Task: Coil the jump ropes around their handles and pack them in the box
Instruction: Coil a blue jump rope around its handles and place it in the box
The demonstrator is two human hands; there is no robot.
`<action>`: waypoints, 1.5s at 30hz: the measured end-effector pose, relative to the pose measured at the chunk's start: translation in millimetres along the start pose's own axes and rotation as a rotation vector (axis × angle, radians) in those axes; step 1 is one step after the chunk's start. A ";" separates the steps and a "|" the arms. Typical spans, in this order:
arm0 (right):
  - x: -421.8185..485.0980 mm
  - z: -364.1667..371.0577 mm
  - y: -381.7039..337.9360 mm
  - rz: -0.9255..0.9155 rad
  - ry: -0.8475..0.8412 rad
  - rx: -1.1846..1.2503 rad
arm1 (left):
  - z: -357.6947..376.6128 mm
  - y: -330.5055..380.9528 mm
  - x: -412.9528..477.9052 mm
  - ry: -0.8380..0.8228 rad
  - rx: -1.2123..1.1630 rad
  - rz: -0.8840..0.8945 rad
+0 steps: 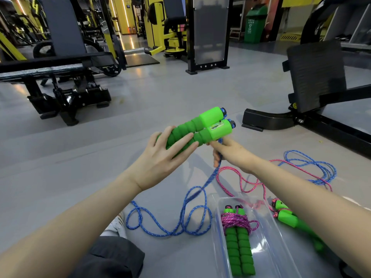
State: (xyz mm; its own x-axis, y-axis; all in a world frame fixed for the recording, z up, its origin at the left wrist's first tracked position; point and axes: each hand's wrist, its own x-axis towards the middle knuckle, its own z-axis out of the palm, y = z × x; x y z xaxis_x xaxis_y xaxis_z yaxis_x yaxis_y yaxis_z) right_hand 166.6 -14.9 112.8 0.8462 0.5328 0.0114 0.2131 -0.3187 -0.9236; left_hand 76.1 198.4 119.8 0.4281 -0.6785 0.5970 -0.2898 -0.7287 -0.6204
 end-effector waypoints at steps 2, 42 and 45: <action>-2.6 3.8 -3.3 0.033 -0.071 -0.131 | 3.6 -0.3 -0.1 -0.013 0.033 -0.006; -11.4 2.7 -42.6 0.145 -0.174 0.448 | -5.9 -18.1 -19.6 0.002 0.092 -0.092; -15.6 -3.9 -51.4 0.150 -0.248 0.303 | -5.5 -26.8 -23.9 -0.047 0.146 -0.061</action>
State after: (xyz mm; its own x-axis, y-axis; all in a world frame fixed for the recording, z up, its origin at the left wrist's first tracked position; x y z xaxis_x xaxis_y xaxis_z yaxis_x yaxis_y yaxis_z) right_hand 144.3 -9.9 161.6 0.7061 0.6822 -0.1899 -0.0882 -0.1814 -0.9795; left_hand 69.0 233.6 125.0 0.4815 -0.6259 0.6135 -0.1358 -0.7449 -0.6532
